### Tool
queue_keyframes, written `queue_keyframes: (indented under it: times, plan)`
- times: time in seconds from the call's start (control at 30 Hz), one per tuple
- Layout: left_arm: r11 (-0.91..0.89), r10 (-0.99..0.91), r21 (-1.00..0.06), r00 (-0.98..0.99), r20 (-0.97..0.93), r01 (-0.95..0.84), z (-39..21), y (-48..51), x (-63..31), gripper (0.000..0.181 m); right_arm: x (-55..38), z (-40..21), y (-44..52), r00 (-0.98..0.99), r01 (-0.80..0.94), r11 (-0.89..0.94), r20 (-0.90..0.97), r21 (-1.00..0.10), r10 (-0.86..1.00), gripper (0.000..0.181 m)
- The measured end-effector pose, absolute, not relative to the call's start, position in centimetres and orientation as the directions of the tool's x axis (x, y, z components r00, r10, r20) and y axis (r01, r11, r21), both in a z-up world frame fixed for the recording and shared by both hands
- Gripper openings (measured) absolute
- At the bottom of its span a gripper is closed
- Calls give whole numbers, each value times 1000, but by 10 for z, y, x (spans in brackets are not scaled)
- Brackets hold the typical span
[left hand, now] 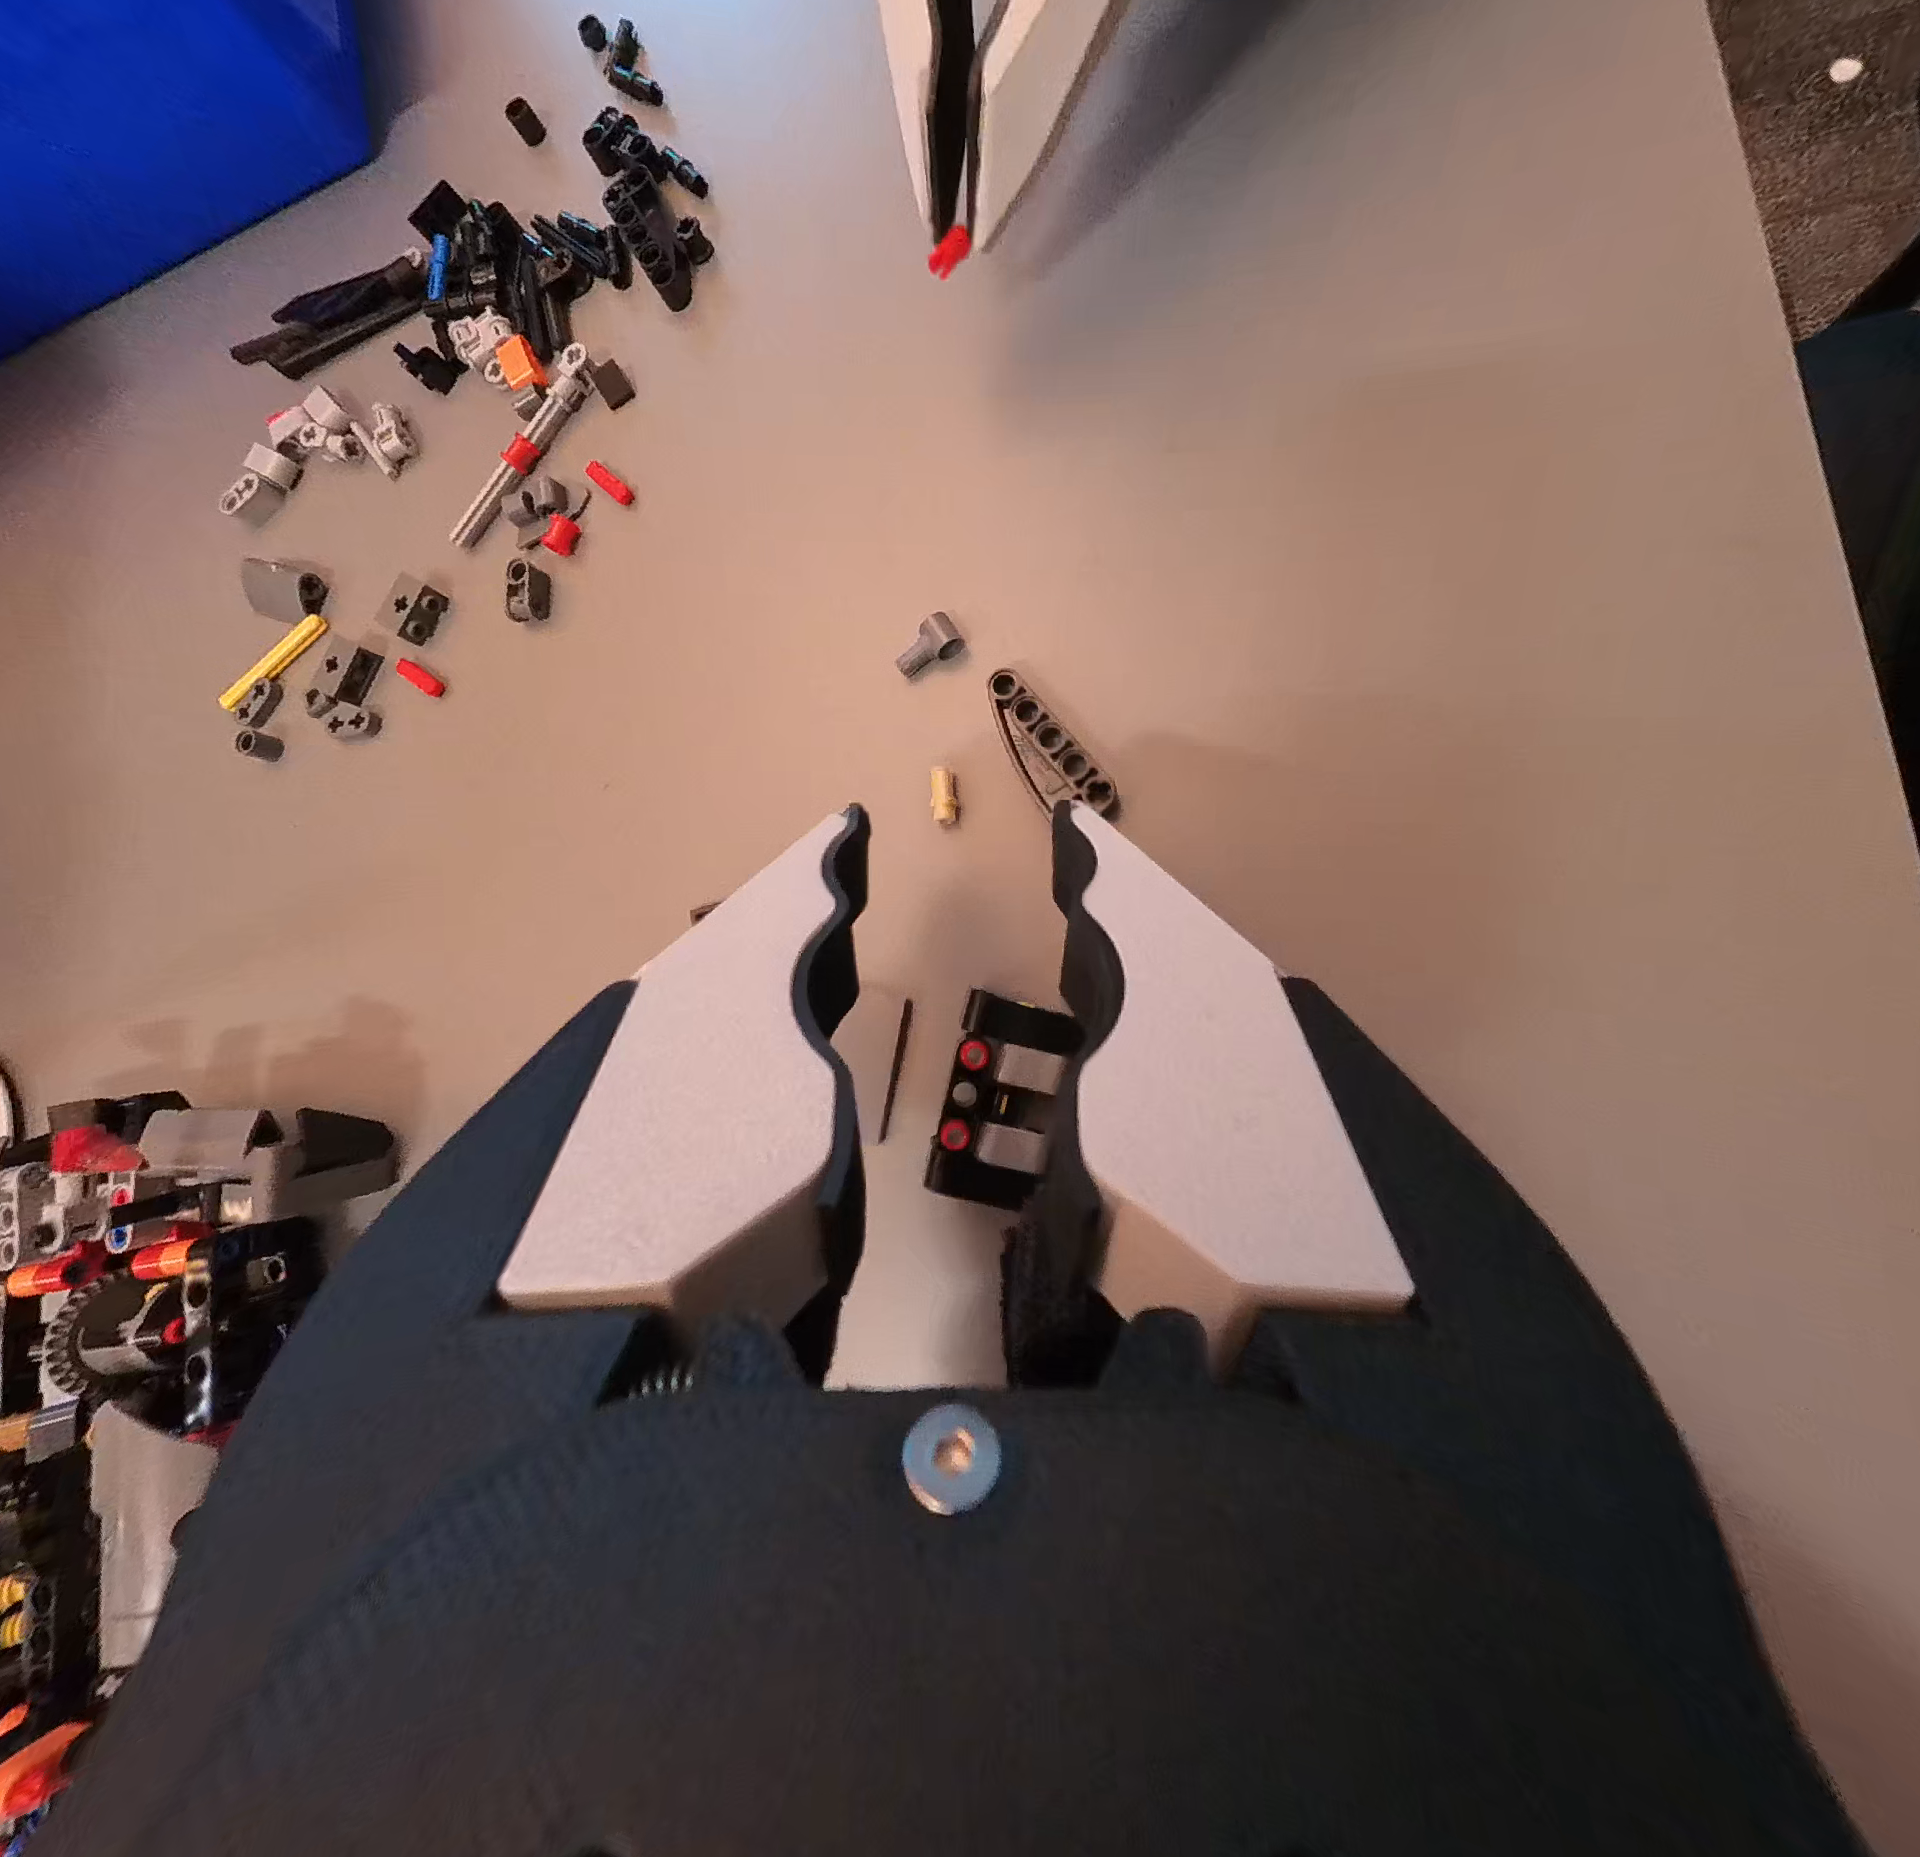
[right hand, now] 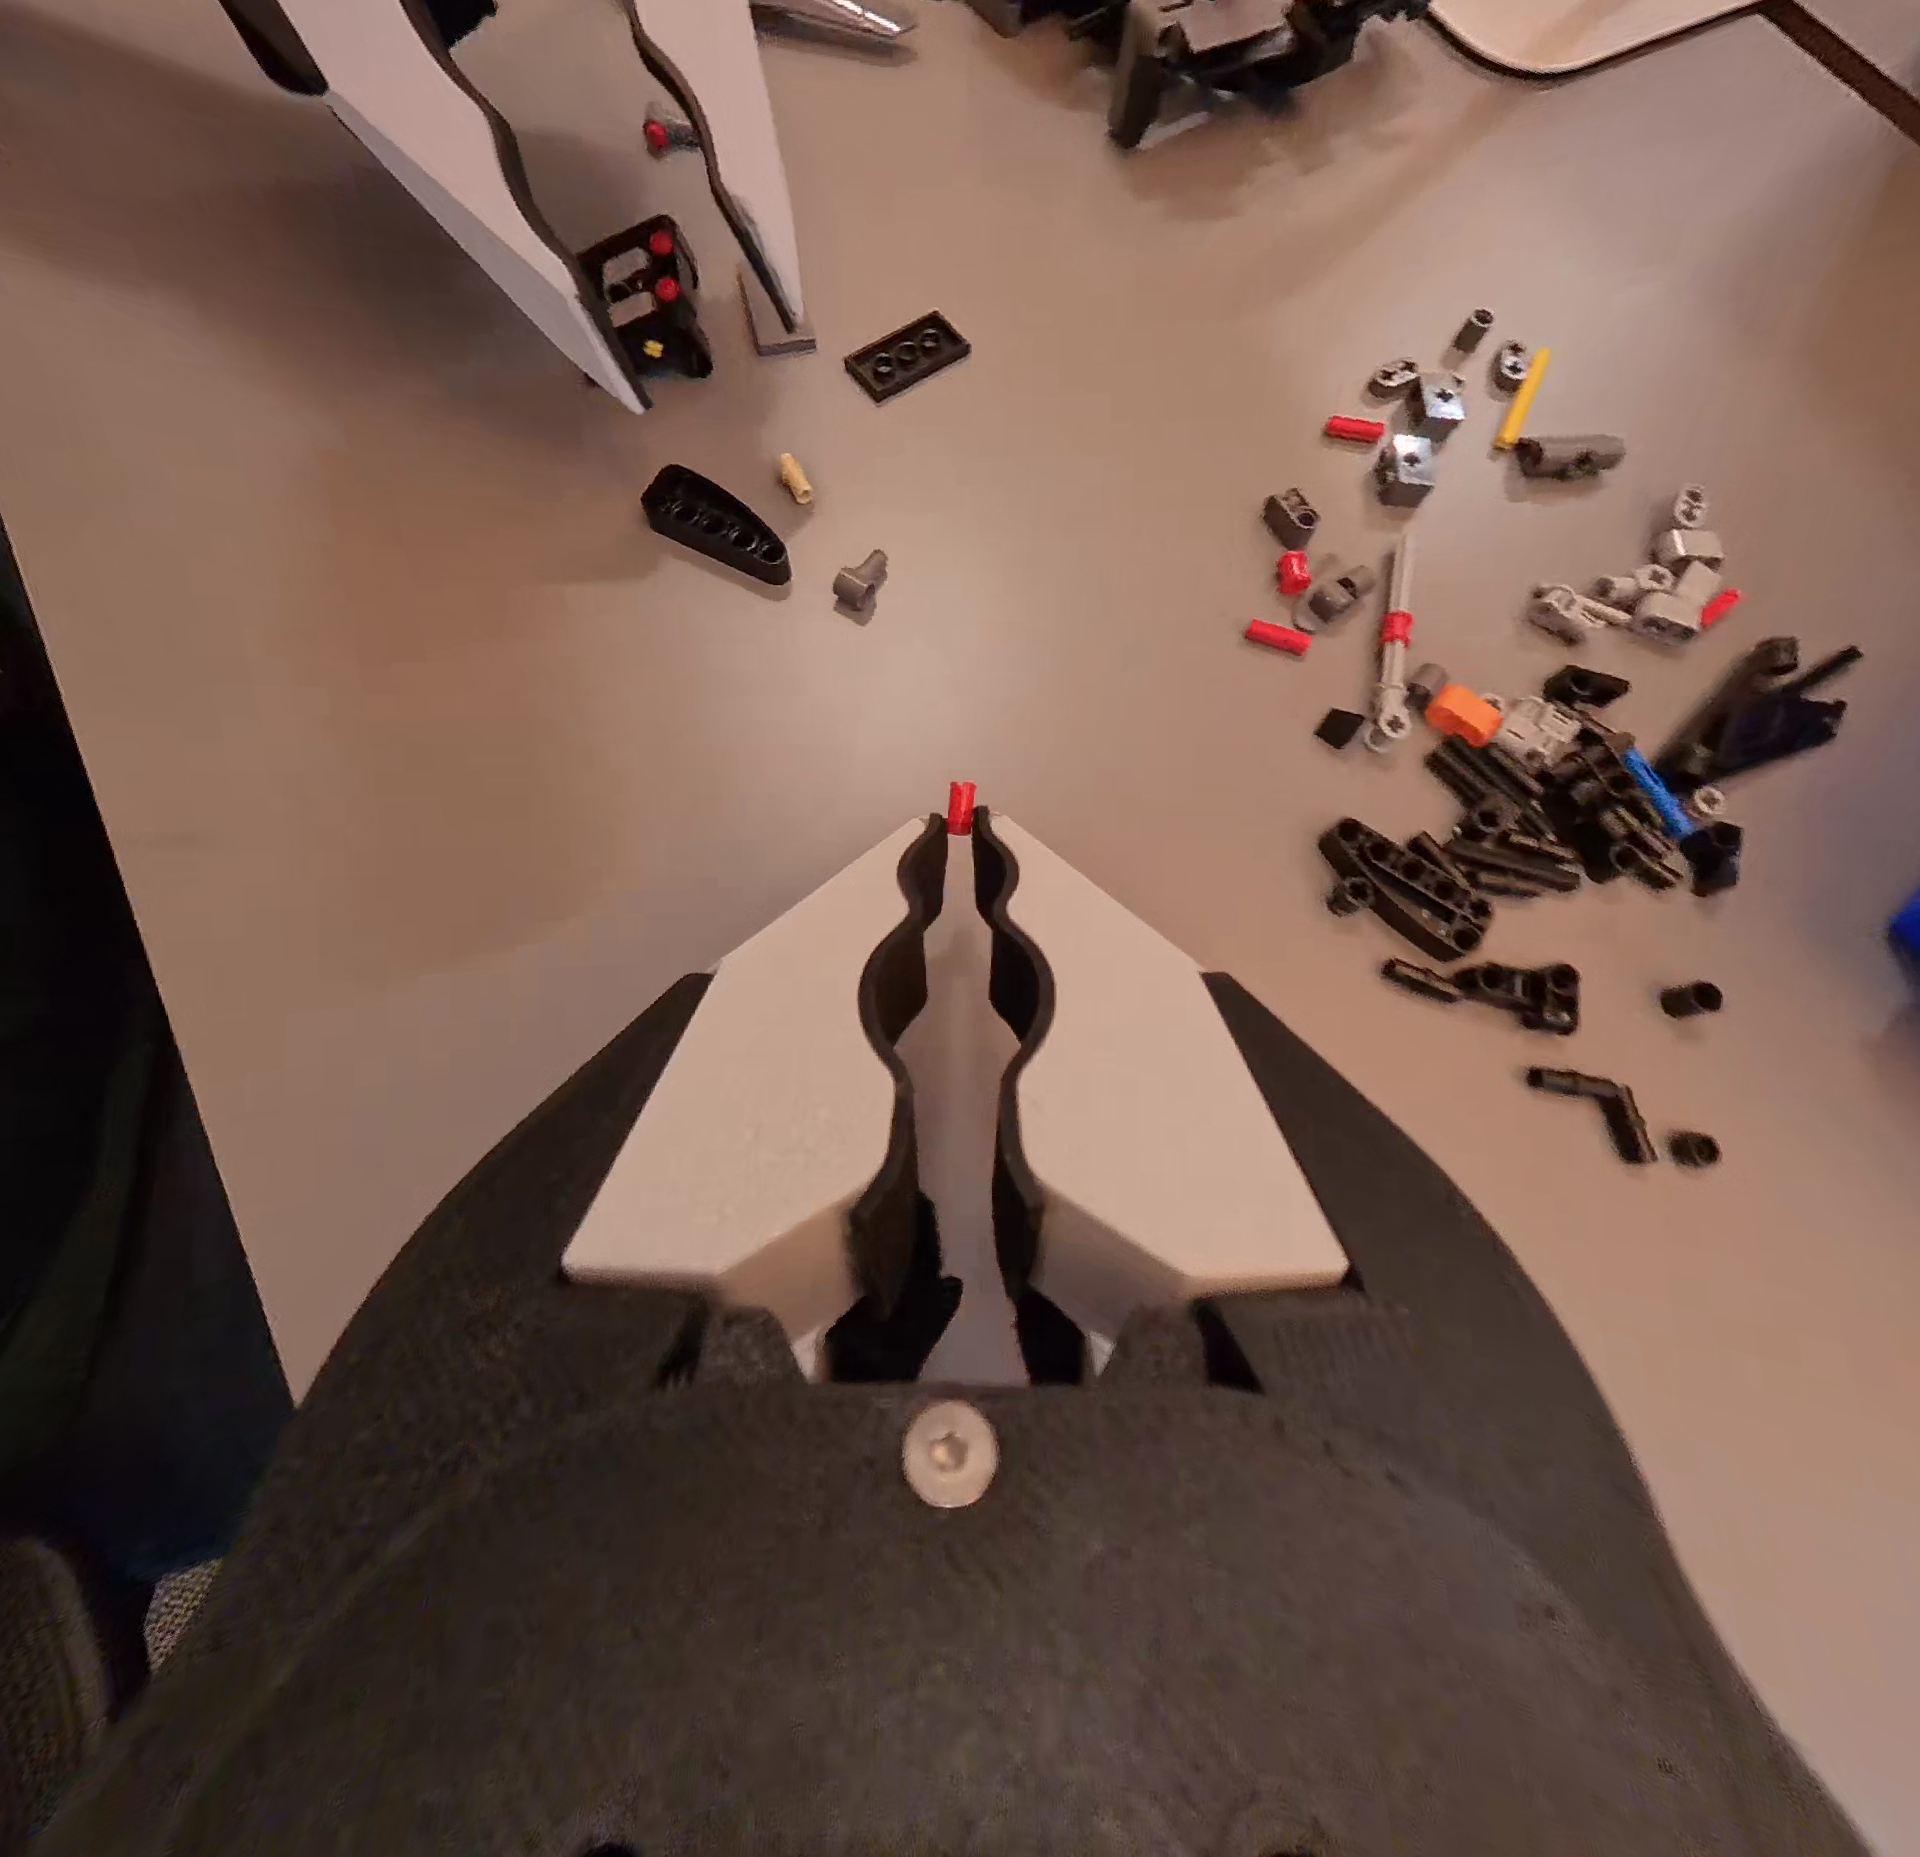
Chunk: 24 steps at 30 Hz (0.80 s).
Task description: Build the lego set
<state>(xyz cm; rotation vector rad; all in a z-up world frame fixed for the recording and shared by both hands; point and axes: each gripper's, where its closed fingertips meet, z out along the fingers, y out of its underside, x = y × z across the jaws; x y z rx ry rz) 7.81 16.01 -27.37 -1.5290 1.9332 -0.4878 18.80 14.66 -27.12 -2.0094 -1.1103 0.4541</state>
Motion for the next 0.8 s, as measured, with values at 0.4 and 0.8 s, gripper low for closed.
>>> queue_keyframes:
  times: [0.4, 0.8]
  plan:
    - [187, -973, -605, -61, -223, -773, -288, 162, 111, 28, 163, -282, 150, 463, 588, -261, 54, -766, 885, 3]
    - [86, -978, -580, 41, -203, -810, -297, 169, 123, 18, 155, -288, 155, 423, 601, -240, 49, -762, 905, 3]
